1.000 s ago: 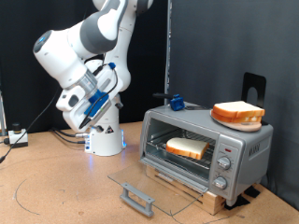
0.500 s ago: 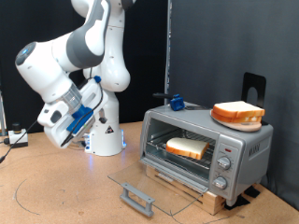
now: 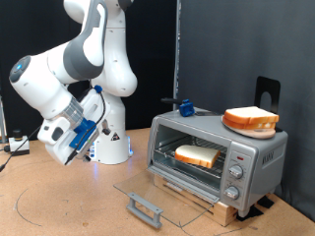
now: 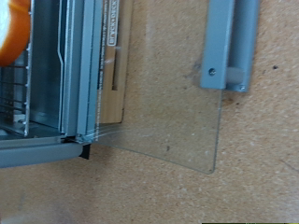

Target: Make a piece of toast with the oven

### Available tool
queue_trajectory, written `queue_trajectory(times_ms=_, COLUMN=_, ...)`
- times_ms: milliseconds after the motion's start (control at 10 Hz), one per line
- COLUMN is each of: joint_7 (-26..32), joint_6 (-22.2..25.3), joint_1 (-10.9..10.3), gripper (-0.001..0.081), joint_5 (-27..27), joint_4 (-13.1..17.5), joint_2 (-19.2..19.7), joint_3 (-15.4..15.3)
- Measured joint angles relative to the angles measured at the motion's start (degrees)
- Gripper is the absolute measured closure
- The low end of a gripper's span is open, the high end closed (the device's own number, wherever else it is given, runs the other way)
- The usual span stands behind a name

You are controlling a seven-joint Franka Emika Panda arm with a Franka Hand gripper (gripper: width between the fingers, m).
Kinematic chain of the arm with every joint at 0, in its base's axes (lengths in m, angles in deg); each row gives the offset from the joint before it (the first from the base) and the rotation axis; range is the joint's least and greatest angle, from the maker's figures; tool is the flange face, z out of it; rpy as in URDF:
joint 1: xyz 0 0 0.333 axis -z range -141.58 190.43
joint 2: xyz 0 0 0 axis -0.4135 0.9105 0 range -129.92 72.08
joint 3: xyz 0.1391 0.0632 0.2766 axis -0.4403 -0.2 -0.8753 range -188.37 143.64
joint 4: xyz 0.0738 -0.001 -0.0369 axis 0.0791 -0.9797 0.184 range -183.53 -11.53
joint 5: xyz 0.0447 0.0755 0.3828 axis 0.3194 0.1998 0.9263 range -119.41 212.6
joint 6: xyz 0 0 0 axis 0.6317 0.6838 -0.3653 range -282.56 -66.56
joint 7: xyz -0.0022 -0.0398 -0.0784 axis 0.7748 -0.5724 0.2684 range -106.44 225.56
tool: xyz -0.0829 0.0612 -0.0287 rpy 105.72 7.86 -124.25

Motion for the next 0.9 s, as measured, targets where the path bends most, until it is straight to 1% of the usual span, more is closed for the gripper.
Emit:
queue_trajectory(times_ms=100, joint_7=-0.97, joint_6=0.04, joint_1=-0.01, gripper=-0.0001, joint_5=-1.70, joint_4=0.00, joint_2=1.62, joint_3=0.01)
queue_trajectory(times_ms=500, joint_7=-4.62, joint_6=-2.28, joint_1=-0.21, gripper=-0.0001, joint_5=-8.75, joint_4=0.05, joint_2=9.43, joint_3=0.35)
queue_trajectory(times_ms=900, joint_7=-6.83, joint_6=-7.18, joint_1=-0.65, gripper=-0.0001, joint_5=-12.27, joint_4=-0.48, joint_2=16.28, joint_3=0.84)
